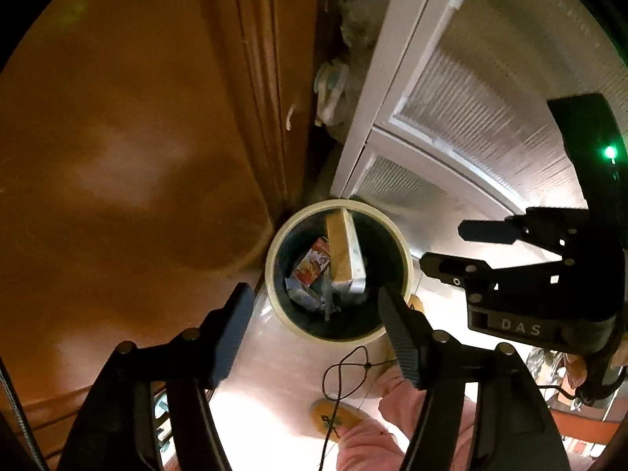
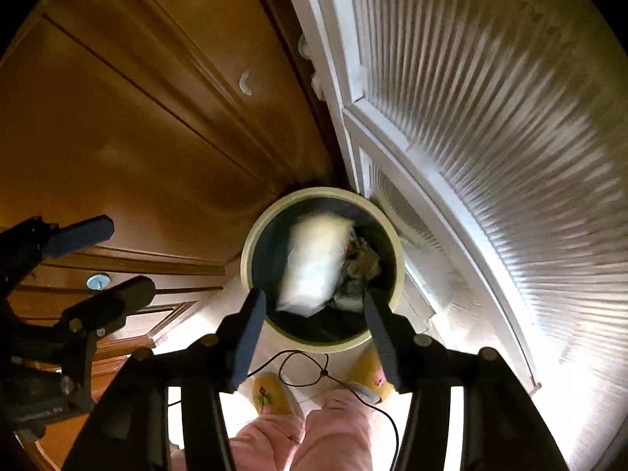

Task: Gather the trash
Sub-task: 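Open both tools over the trash bin to drop box and carton, then raise both tools back up to the counter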

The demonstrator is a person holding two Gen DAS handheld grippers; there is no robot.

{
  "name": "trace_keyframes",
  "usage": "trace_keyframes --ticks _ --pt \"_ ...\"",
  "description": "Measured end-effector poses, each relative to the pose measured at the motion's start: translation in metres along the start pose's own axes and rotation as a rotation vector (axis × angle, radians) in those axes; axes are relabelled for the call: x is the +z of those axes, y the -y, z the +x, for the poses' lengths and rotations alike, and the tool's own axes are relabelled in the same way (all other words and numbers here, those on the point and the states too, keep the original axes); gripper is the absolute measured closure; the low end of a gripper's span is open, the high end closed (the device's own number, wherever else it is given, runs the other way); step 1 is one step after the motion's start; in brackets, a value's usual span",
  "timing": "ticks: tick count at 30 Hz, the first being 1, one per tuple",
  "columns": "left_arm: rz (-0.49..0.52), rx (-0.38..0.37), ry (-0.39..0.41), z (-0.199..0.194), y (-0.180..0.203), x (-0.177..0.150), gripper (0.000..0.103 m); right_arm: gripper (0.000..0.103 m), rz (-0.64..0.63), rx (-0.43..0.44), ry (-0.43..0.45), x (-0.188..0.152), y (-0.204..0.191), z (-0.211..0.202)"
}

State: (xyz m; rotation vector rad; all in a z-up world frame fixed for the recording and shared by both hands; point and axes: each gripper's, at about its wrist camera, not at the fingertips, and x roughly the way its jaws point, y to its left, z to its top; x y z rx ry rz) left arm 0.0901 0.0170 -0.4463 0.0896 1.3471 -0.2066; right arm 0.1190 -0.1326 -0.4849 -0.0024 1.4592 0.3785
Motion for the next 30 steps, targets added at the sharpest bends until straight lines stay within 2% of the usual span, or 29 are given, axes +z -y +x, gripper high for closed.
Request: trace_keyframes --ticks 5,13,22,30 --pt "-0.02 -0.004 0.005 -0.011 0.005 0.008 0.036 0.05 0.005 0.014 0.0 -0.008 -0.005 -0.023" --pt "-0.042 -0.032 0.045 -0.076 0.015 0.011 0.036 0.05 0.021 0.032 0.005 -0.017 -0.022 -0.069" --pt "-0.024 -0.091 0.111 -0.18 0.031 0.006 0.036 0.05 0.009 0.054 0.101 -0.023 -0.046 -0.172" --pt "-0.028 -0.121 0.195 -0.253 0.033 0.004 0.036 0.05 0.006 0.07 0.193 -0.034 -0.067 -0.254"
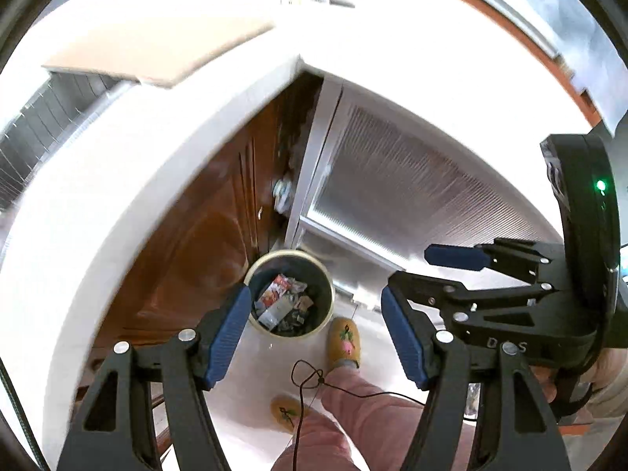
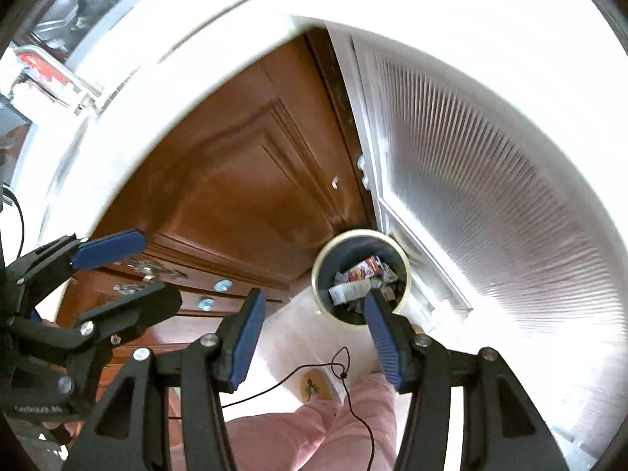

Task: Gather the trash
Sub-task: 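Raise both tools back up to the counter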

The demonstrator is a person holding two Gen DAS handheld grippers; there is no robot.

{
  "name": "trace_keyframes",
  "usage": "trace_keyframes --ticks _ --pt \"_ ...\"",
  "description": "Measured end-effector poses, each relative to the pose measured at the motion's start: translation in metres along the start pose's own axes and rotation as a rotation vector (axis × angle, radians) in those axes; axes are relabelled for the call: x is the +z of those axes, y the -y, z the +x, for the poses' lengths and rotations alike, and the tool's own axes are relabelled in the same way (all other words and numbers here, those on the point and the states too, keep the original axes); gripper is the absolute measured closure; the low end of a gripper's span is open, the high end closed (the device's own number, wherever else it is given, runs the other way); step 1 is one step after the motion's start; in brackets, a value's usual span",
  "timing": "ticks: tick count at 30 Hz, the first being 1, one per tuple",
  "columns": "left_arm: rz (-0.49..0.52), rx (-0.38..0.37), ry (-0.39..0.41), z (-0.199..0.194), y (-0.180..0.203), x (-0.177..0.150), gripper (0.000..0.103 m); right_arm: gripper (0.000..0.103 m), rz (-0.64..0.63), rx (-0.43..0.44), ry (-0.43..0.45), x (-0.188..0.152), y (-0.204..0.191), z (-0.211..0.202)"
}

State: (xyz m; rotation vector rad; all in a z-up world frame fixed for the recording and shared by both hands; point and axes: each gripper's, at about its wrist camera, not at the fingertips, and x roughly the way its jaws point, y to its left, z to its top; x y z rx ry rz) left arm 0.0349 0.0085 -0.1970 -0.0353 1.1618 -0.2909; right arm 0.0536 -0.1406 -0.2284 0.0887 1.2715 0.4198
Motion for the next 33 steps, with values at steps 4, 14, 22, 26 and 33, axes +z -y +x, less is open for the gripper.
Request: trace_keyframes --ticks 4,14,22,26,33 --pt "0.005 -0.008 0.059 -0.034 0.0 0.01 0.032 0.05 -0.004 -0.003 0.064 0.004 -0.014 -0.037" --pt "0.118 0.032 0.191 -0.12 0.011 0.051 0.031 0.05 0.021 -0.028 0.247 0.016 -0.026 -0.12" --pt "0.203 0.071 0.203 -0.161 0.006 0.091 0.031 0.05 0.048 -0.006 0.33 0.042 -0.01 -0.167" --pt "0.223 0.093 0.212 -0.173 0.004 0.116 0.031 0.05 0.061 0.009 0.348 0.068 -0.004 -0.179" --pt "0.291 0.179 0.195 -0.181 0.019 0.173 0.029 0.049 0.051 0.074 0.369 0.132 0.02 -0.202"
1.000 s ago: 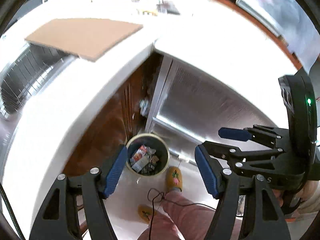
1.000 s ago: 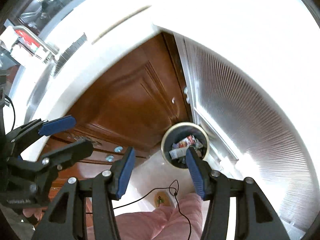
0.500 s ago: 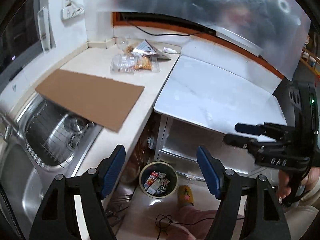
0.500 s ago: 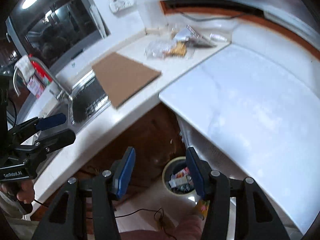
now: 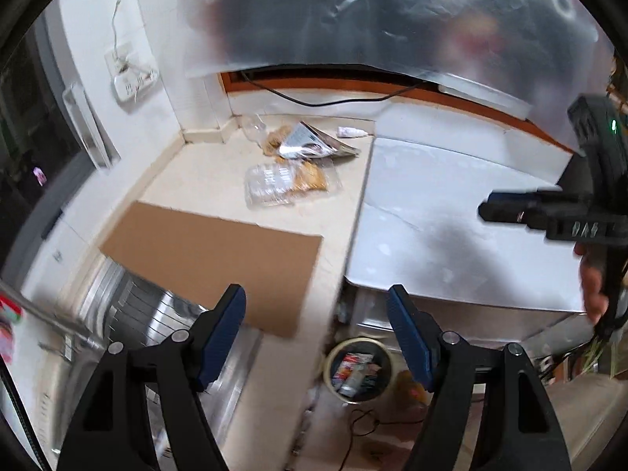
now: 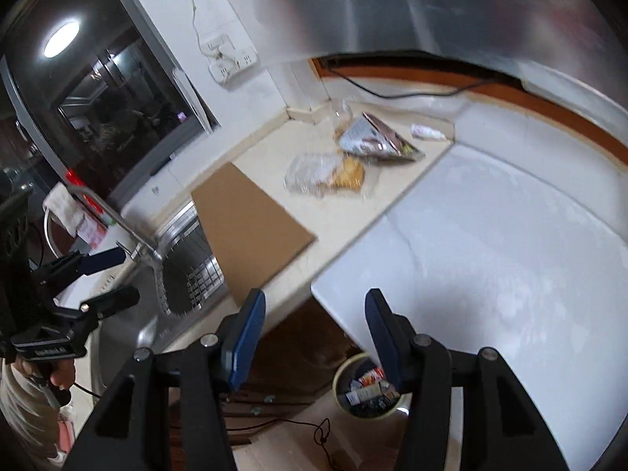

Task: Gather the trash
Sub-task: 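Raise both tools back up to the counter, then grasp the clear plastic food container with left tool while right tool grasps silver coffee wrapper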

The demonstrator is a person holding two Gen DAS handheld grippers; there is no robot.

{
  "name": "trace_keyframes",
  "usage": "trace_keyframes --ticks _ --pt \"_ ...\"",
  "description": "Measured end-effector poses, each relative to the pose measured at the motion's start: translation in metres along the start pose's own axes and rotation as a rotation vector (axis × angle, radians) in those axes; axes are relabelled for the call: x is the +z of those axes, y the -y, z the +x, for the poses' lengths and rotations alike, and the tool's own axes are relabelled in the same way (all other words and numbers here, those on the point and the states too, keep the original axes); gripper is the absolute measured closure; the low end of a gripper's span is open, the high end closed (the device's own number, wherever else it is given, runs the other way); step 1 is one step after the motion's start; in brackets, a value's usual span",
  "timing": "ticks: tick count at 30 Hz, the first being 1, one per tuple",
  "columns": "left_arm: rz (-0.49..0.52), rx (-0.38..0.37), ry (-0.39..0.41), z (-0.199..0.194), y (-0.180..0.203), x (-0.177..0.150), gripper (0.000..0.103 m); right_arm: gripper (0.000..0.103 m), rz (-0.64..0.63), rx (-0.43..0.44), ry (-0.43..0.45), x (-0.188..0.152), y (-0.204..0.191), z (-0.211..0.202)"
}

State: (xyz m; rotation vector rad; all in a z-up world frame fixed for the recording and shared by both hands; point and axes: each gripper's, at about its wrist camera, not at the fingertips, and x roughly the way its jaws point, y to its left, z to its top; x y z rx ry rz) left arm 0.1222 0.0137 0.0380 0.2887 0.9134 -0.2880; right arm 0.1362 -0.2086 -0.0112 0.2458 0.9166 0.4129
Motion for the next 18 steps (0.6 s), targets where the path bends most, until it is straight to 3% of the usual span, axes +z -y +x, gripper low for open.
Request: trace_keyframes --ticks 10,18 --pt "-0.033 0.006 -0.06 0.028 -0.024 0.066 0.026 0.047 0.02 0.037 -0.019 0.075 0.03 0.025" --pt "-0.051 -0.079 -0.1 0.093 -0.057 0.113 0.026 0.047 0.228 0.033 -0.057 0.108 0.068 0.083"
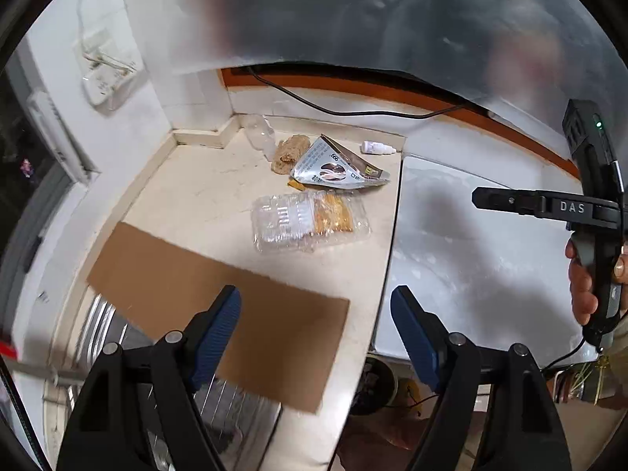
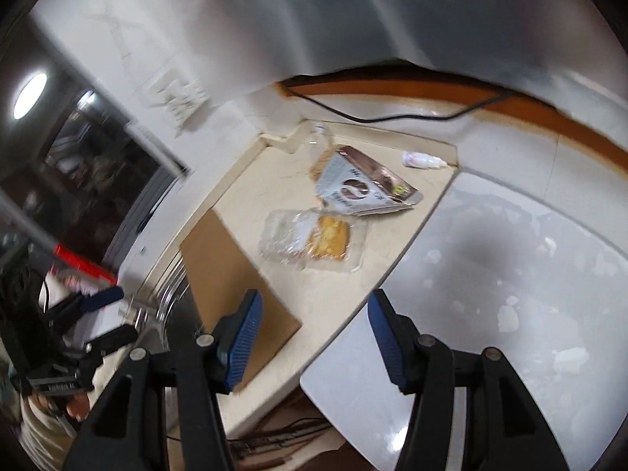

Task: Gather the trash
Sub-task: 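Grasp the clear plastic food container with left tool while right tool grasps silver coffee wrapper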

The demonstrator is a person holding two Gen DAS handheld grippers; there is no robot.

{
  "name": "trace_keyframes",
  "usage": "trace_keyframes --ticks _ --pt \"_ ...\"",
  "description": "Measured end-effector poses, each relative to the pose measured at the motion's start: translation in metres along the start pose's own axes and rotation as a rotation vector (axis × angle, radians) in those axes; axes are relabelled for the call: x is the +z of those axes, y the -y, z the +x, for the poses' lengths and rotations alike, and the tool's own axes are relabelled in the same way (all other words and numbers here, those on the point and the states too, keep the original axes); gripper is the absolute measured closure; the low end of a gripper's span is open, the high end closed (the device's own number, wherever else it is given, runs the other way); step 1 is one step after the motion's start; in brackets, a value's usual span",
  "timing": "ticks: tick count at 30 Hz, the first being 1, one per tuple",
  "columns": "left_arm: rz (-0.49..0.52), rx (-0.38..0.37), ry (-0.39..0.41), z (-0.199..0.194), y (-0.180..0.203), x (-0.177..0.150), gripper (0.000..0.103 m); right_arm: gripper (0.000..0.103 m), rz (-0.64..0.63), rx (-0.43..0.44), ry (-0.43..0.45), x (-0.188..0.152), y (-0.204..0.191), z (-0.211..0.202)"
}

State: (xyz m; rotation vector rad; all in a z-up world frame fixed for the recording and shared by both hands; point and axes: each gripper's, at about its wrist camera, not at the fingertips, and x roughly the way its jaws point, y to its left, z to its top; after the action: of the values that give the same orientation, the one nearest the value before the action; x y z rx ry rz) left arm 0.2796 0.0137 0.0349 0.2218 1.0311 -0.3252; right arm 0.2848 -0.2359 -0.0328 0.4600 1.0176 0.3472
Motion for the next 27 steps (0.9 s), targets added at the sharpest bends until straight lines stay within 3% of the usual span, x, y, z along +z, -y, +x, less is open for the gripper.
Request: trace_keyframes --ticks 7,12,20,27 --pt "-0.103 -0.148 -0.033 0.076 -0.068 0.043 0.026 0.047 0.281 -0.002 0.013 0.031 0.03 0.062" --pt "-0.19 -0.23 -0.06 0.135 -0.113 0.055 0.026 0.047 0.433 -0.027 0.034 0.046 0.05 0.11" --pt "-0.283 -0.351 -0.102 0.21 -0.146 0.056 0.026 0.047 0.528 -0.083 0.02 0.058 0.065 0.164" --pt "-0.294 -0.426 -0.131 0.241 -0.148 0.059 0.026 0.055 0.541 -0.096 0.013 0.065 0.068 0.19"
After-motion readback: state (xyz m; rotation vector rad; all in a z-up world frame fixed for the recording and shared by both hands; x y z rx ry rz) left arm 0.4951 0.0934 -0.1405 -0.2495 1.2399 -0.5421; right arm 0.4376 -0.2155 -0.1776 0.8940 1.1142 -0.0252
